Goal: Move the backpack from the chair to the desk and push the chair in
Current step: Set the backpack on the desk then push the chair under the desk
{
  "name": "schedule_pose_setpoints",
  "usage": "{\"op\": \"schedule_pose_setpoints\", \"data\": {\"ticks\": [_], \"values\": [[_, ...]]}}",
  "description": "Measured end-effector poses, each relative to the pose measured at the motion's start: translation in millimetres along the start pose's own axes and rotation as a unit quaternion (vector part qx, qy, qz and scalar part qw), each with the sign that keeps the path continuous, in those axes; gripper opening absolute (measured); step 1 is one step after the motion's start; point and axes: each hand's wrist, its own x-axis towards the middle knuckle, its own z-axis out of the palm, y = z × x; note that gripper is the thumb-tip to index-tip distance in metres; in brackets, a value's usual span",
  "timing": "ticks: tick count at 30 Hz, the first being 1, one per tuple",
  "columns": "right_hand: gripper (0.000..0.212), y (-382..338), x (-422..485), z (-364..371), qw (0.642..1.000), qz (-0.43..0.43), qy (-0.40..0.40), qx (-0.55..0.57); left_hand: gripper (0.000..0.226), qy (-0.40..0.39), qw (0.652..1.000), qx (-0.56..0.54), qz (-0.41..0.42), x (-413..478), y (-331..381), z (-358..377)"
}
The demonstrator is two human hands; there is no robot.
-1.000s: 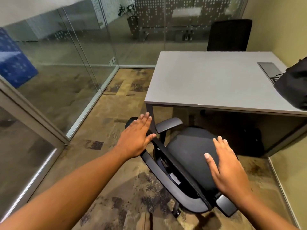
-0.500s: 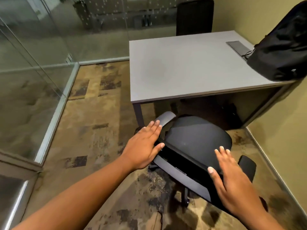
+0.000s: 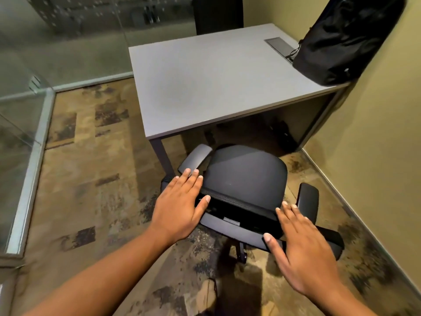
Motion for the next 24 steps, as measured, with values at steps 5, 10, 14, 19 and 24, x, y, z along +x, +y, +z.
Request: {"op": "schedule_pose_setpoints", "data": {"ticks": [5,10,14,19,24], "values": [[0.082,23.3,5.9,-7.5,1.0,-0.011,0.019,-0.02,0.073,0.012,1.0,-0.011,-0.024,-0.9,24.4,4.7],[0.077,54.8,13.2,-15.2,0.998,-0.034,0.025,-0.045,0.075,0.023,0.998,-0.016,-0.054,-1.4,53.8,7.3],[0.07,74.3,23.3,-20.2,0.997,-0.029,0.048,-0.058,0.078,0.027,0.996,-0.019,-0.083,3.2,76.0,12.5],[0.063,97.7,39.9,-22.9,0.996,-0.016,0.072,-0.042,0.077,0.047,0.991,-0.025,-0.12,16.3,99.6,18.2],[0.061,120.3,70.6,-34.9,0.995,-0.048,0.082,-0.036,0.074,0.059,0.988,-0.02,-0.139,37.7,114.9,23.2]]}}
